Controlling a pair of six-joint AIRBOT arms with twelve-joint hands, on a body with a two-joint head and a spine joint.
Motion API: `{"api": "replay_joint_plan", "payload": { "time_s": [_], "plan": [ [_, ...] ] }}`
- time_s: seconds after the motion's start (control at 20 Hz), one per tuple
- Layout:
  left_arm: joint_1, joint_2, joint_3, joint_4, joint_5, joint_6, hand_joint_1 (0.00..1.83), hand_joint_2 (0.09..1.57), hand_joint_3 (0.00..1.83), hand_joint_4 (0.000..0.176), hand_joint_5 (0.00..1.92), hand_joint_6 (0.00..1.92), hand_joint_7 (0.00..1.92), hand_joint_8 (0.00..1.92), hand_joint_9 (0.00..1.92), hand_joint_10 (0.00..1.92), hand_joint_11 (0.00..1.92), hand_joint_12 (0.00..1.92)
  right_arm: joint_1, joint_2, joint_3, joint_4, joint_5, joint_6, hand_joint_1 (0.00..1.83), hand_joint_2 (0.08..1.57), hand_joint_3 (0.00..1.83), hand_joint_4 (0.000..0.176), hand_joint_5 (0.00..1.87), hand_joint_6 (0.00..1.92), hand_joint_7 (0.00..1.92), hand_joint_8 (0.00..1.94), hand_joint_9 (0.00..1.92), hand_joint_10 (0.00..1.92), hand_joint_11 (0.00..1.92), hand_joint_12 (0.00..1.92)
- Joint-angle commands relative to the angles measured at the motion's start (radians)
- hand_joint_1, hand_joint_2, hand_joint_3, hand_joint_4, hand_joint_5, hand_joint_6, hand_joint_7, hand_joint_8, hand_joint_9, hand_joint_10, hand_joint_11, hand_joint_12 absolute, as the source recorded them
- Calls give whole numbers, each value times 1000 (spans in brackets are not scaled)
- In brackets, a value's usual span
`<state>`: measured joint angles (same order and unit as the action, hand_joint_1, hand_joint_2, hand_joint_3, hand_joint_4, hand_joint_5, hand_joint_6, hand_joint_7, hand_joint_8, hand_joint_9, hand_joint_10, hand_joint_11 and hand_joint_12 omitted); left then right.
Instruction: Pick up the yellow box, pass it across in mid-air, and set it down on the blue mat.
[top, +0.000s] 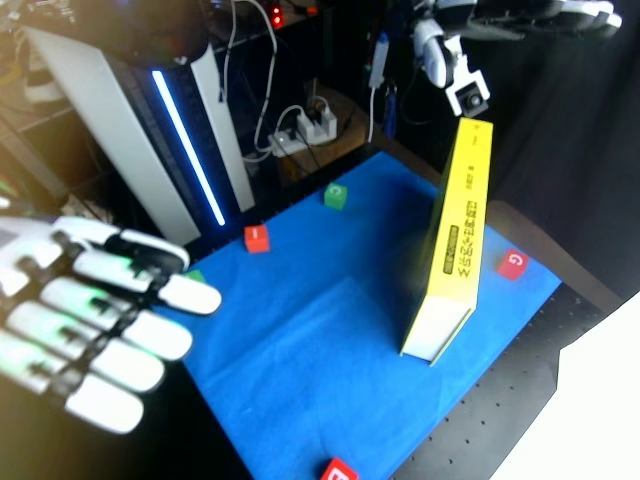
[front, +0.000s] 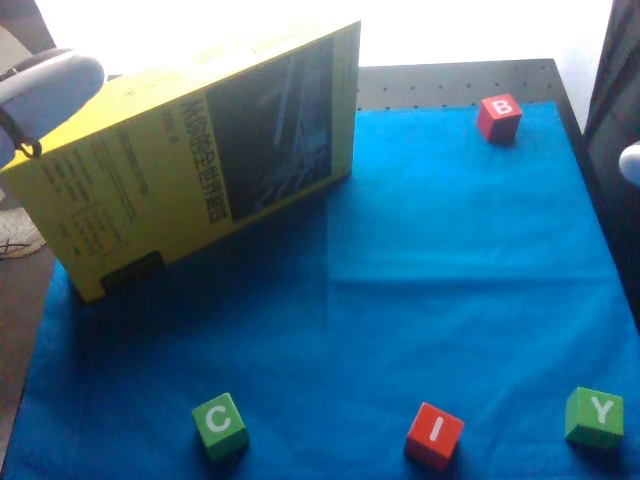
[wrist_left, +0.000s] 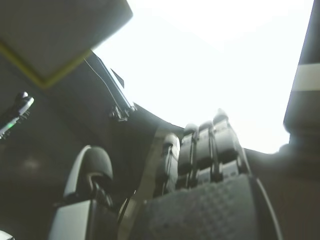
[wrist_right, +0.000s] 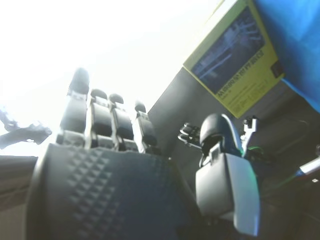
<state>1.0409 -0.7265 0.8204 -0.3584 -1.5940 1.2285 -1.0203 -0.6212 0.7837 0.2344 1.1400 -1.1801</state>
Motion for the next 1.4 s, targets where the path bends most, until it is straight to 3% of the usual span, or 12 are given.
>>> {"api": "replay_joint_plan", "payload": {
  "time_s": [0.0, 0.3, 0.4, 0.55, 0.6, 0.65, 0.7, 0.75, 0.9, 1.25, 1.3, 1.35],
  "plan": [
    [-5, -2, 2, 11, -114, 1, 353, 1162, 2, 176, 0, 0, 0, 0, 0, 0, 0, 11, 11, 3, 1, 6, 123, -3, 216, 1301, 24, 36, 0, 0, 0, 0, 0, 0, 1, 0],
    [5, -22, 7, -28, -55, 0, 502, 1104, 0, 176, 0, 0, 0, 0, 0, 0, 0, 0, 11, -26, 4, 6, 121, -2, 244, 1321, 5, 40, 0, 0, 0, 0, 0, 0, 0, 0],
    [5, -49, 28, -67, 11, -1, 580, 1096, 0, 99, 0, 0, 0, 0, 0, 0, 0, 0, 11, -26, 4, 6, 117, -2, 232, 1324, 5, 18, 0, 0, 0, 0, 0, 0, 0, 0],
    [5, -98, 76, -116, 121, -61, 648, 1068, 0, 67, 0, 0, 0, 0, 0, 0, 75, 38, 11, -33, 3, 6, 113, -2, 262, 1312, 0, 21, 0, 0, 0, 0, 0, 0, 0, 0],
    [5, -110, 84, -125, 139, -64, 694, 1061, 16, 23, 127, 56, 317, 10, 274, 213, 14, 1088, 11, -35, 3, 6, 111, -2, 274, 1306, 0, 27, 0, 0, 0, 0, 0, 0, 0, 0],
    [5, -122, 94, -137, 162, -69, 757, 1058, 9, 0, 502, 304, 649, 655, 609, 1119, 447, 1698, 11, -37, 3, 6, 109, -2, 280, 1307, 0, 25, 0, 0, 0, 0, 0, 0, 0, 0],
    [5, -130, 102, -138, 175, -84, 836, 1070, 5, 0, 581, 1124, 758, 1408, 813, 1690, 808, 1876, 11, -37, 3, 6, 108, -2, 279, 1305, 0, 31, 0, 0, 0, 0, 0, 0, 0, 0],
    [5, -137, 109, -138, 180, -101, 892, 1071, 3, 0, 907, 1762, 1109, 1818, 1237, 1875, 1295, 1912, 11, -38, 3, 6, 108, -1, 276, 1306, 0, 38, 0, 0, 0, 0, 0, 0, 0, 0],
    [5, -150, 112, -128, 189, -113, 1127, 1119, 13, 0, 1309, 1920, 1460, 1920, 1584, 1921, 1681, 1921, 11, -39, 3, 6, 108, 0, 327, 1319, 2, 66, 0, 0, 0, 0, 0, 0, 0, 0],
    [-2, -138, 99, -55, 102, -125, 1251, 1195, 8, 0, 1175, 1921, 1379, 1921, 1534, 1921, 1612, 1921, 18, -41, 8, -8, 110, 0, 366, 1320, 0, 110, 0, 0, 0, 0, 0, 0, 55, 29],
    [-7, -135, 96, -37, 88, -125, 1227, 1201, 8, 0, 1156, 1921, 1371, 1921, 1534, 1921, 1620, 1921, 28, -41, 9, -21, 114, 0, 392, 1307, 9, 122, 0, 0, 0, 0, 0, 0, 10, 803],
    [-13, -133, 94, -12, 72, -125, 1209, 1204, 8, 0, 1155, 1921, 1378, 1921, 1536, 1921, 1618, 1921, 43, -41, 10, -41, 124, 0, 392, 1277, 0, 127, 0, 0, 0, 0, 0, 0, 1, 1134]
  ]
}}
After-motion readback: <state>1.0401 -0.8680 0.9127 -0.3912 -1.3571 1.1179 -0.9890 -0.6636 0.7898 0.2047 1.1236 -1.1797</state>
